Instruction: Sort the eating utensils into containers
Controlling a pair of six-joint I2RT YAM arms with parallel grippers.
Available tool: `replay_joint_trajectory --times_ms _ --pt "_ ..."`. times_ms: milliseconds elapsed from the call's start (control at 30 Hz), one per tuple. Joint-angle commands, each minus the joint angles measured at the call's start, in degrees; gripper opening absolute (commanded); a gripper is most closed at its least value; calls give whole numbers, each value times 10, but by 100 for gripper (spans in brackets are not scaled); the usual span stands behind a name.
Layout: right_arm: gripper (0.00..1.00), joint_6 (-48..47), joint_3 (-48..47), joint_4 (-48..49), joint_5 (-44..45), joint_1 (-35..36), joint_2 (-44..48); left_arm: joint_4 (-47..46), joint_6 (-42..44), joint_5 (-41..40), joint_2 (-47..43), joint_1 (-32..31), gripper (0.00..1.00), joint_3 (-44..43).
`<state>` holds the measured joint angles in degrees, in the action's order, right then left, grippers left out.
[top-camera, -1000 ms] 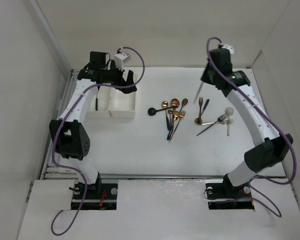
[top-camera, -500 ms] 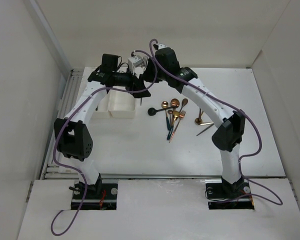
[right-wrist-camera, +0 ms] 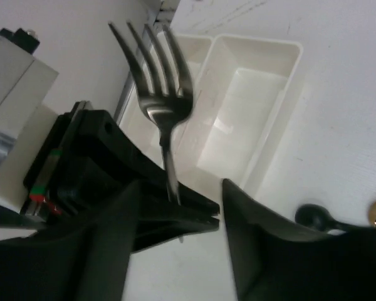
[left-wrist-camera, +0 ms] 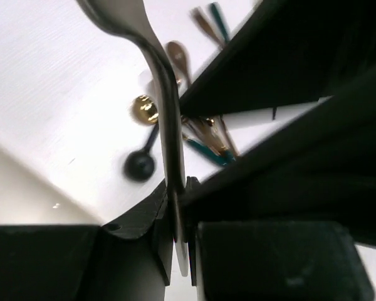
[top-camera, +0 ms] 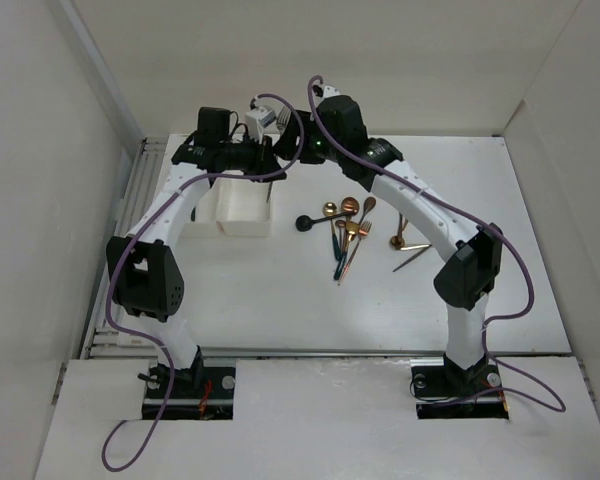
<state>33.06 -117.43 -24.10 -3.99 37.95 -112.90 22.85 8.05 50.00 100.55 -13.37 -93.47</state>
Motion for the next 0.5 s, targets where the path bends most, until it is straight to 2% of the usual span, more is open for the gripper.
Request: replay_joint_trajectory --times_ms 0,67,100,167,200,267,333,467 --pt "67 6 -3 5 -37 -24 24 -28 -28 -109 -13 26 0 -14" --pt "78 12 6 -41 -10 -40 43 -12 -16 -192 -8 42 0 -25" --pt "87 12 16 -54 32 -49 53 -12 -11 -279 -8 59 0 -25" --pt "89 26 72 -82 72 -76 98 -7 -6 -374 6 78 0 -36" --pt "92 34 96 -90 91 -86 114 -7 7 -453 19 97 0 -36" --pt "94 52 175 -119 136 -121 159 -7 19 -503 34 112 0 -41" --pt "94 82 227 -147 170 -145 185 4 38 -520 54 133 0 -41" --pt "92 123 398 -171 176 -202 236 -1 63 -534 82 138 0 -10"
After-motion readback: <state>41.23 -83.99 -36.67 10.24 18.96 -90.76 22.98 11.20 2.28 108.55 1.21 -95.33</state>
